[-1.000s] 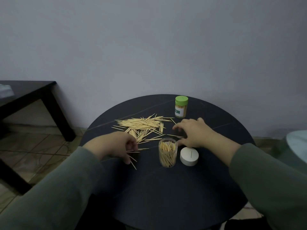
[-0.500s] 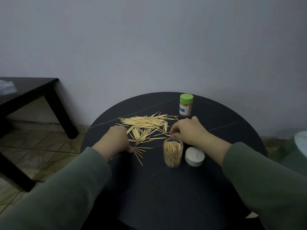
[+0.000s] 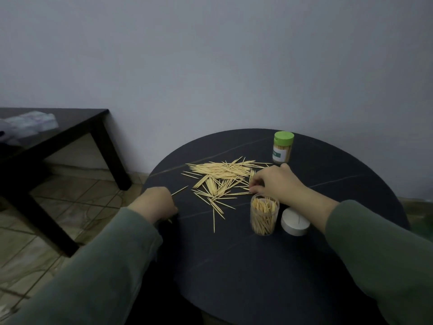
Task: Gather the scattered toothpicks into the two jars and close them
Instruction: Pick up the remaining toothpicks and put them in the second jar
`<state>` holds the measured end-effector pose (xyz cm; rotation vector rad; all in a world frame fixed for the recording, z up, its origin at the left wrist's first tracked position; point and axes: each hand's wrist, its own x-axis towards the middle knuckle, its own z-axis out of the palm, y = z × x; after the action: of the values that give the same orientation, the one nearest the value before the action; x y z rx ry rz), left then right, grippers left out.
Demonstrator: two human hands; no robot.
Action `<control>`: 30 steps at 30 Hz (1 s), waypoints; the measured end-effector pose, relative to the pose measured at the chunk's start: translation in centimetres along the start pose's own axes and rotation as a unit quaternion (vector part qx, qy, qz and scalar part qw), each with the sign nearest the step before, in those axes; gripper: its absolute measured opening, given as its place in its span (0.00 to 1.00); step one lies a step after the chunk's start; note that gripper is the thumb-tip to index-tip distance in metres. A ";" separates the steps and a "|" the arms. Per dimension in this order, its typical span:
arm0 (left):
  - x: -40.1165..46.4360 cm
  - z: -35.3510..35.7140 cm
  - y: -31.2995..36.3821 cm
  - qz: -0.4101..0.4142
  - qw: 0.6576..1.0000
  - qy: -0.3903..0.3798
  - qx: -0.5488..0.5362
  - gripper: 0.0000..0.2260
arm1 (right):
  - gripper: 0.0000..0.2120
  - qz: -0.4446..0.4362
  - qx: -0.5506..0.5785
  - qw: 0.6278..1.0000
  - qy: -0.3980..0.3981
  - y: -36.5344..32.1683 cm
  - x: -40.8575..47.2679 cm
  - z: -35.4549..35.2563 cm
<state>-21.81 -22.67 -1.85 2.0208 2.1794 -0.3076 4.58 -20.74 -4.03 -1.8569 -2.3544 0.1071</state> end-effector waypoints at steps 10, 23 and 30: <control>1.4 1.0 2.7 0.075 0.978 0.036 -0.192 0.05 | 0.09 -0.002 -0.002 1.000 -0.002 0.1 0.0 0.1; 3.4 1.4 0.5 0.054 0.983 0.081 -0.157 0.12 | 0.10 -0.004 -0.015 1.000 -0.001 -0.2 0.3 0.0; 2.9 2.1 3.9 0.103 0.964 0.112 -0.219 0.09 | 0.10 0.005 -0.014 1.000 0.009 -0.1 0.2 0.1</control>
<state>-18.20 -20.12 -4.78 2.0674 1.9021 0.4125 4.47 -20.53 -4.08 -1.8744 -2.3463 0.0593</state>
